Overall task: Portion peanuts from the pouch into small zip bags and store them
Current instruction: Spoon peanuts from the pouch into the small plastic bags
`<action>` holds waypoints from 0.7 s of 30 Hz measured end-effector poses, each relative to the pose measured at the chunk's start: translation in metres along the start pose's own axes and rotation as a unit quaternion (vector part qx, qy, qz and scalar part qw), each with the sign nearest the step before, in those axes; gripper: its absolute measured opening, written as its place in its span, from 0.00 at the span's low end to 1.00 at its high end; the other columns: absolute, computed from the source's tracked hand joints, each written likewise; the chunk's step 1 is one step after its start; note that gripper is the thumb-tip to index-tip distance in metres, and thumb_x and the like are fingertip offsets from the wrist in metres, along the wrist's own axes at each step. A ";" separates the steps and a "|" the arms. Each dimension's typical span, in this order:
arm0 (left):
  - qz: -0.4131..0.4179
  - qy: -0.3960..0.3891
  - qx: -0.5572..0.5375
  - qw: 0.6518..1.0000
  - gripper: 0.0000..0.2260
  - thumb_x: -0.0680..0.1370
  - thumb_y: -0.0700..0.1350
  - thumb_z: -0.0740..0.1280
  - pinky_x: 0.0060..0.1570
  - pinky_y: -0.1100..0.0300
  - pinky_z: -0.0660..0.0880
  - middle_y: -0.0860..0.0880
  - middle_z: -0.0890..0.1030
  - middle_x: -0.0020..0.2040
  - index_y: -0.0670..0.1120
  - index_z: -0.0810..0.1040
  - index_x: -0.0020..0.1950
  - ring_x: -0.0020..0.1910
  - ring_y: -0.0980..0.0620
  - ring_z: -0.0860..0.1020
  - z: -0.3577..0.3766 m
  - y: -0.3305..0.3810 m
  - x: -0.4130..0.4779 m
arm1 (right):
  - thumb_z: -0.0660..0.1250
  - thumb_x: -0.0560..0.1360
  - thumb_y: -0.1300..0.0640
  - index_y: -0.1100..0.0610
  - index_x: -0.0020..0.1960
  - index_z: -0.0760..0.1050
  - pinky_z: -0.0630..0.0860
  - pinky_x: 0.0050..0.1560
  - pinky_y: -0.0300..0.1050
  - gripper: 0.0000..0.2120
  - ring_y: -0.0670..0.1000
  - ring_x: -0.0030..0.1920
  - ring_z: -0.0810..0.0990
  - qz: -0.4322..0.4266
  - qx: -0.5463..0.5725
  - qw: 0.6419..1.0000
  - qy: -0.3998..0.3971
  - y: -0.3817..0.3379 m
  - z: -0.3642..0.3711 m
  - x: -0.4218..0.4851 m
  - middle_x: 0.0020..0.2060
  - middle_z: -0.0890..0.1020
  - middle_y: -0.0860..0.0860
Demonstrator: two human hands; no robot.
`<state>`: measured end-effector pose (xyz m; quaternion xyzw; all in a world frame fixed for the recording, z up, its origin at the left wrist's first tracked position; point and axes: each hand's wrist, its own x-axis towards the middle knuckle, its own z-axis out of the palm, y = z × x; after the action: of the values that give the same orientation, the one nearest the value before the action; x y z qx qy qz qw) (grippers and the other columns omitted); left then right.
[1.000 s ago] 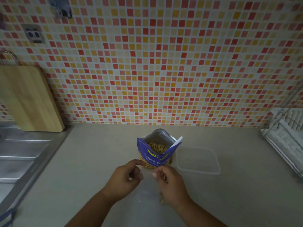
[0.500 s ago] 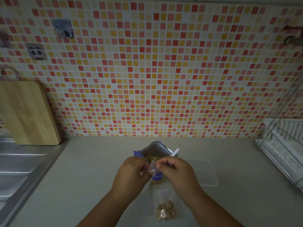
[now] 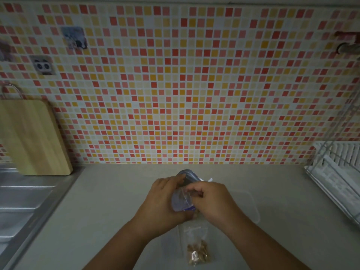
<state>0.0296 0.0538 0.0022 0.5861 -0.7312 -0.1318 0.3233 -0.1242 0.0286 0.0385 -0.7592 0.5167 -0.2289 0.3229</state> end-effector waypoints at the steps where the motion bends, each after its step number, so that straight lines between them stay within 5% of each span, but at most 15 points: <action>1: -0.002 -0.002 -0.003 1.000 0.34 0.64 0.59 0.75 0.53 0.79 0.57 0.64 0.70 0.57 0.57 0.68 0.67 0.55 0.64 0.65 -0.001 0.002 0.002 | 0.62 0.77 0.62 0.52 0.60 0.79 0.68 0.38 0.20 0.15 0.49 0.50 0.82 -0.011 -0.023 1.000 -0.009 -0.002 0.000 0.001 0.52 0.84 0.52; 5: -0.021 0.007 -0.009 1.000 0.22 0.68 0.53 0.74 0.46 0.79 0.63 0.64 0.73 0.47 0.57 0.75 0.60 0.49 0.61 0.69 -0.008 0.002 0.004 | 0.62 0.77 0.62 0.47 0.58 0.80 0.73 0.50 0.31 0.16 0.46 0.49 0.81 -0.031 -0.036 0.999 -0.026 -0.011 -0.001 0.008 0.52 0.84 0.48; 10: -0.053 -0.007 -0.031 0.998 0.23 0.69 0.54 0.73 0.48 0.77 0.62 0.64 0.73 0.53 0.59 0.73 0.63 0.53 0.62 0.70 -0.009 -0.008 0.004 | 0.63 0.75 0.64 0.49 0.56 0.81 0.69 0.40 0.27 0.16 0.37 0.34 0.73 -0.032 -0.002 0.998 -0.063 -0.013 -0.009 0.017 0.31 0.74 0.37; 14: -0.046 0.000 -0.048 0.998 0.17 0.69 0.56 0.71 0.51 0.68 0.72 0.60 0.79 0.53 0.60 0.75 0.57 0.52 0.60 0.76 -0.013 -0.019 0.006 | 0.62 0.76 0.61 0.48 0.51 0.82 0.73 0.44 0.31 0.13 0.38 0.42 0.77 -0.038 0.008 0.999 -0.019 -0.010 -0.010 0.030 0.43 0.82 0.42; 18: -0.061 0.003 -0.059 0.996 0.13 0.73 0.53 0.69 0.52 0.62 0.75 0.59 0.79 0.52 0.59 0.75 0.57 0.51 0.59 0.77 -0.014 -0.026 0.008 | 0.61 0.77 0.53 0.48 0.58 0.78 0.72 0.57 0.46 0.12 0.53 0.59 0.71 -0.024 -0.327 0.944 -0.035 0.008 -0.008 0.055 0.56 0.76 0.50; 21: -0.066 -0.015 -0.041 0.997 0.14 0.75 0.55 0.65 0.54 0.62 0.74 0.58 0.77 0.55 0.56 0.73 0.60 0.53 0.59 0.75 -0.012 -0.029 0.014 | 0.63 0.76 0.55 0.56 0.63 0.74 0.70 0.59 0.47 0.16 0.56 0.61 0.70 0.075 -0.426 0.893 -0.123 0.011 -0.001 0.066 0.58 0.75 0.54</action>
<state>0.0584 0.0351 -0.0008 0.6171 -0.6896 -0.1917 0.3270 -0.1078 -0.0358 0.0317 -0.8050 0.5764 0.1332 0.0452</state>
